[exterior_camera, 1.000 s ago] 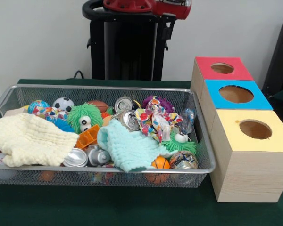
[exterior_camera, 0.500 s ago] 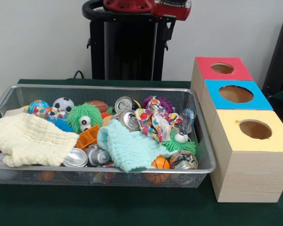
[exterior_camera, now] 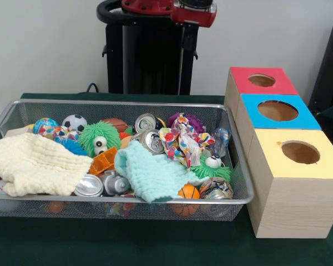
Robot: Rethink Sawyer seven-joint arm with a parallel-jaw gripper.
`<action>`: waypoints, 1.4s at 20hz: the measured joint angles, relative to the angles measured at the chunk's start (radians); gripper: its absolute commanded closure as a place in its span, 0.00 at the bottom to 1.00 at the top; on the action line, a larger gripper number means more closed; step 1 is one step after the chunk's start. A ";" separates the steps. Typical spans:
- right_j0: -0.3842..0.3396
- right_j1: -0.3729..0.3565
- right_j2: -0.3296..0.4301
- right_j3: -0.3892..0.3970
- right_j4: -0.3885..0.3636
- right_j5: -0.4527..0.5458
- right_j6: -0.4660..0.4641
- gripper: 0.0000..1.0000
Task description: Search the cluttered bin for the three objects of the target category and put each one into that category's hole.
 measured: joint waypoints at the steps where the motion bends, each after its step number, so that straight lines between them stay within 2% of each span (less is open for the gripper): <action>1: -0.012 0.010 0.000 0.000 -0.010 -0.005 0.000 1.00; 10: -0.087 0.057 0.001 0.000 -0.079 -0.027 0.000 1.00; 18: -0.148 0.060 0.002 0.006 -0.138 -0.076 0.000 1.00; 28: -0.258 0.060 0.002 0.068 -0.265 -0.170 0.000 1.00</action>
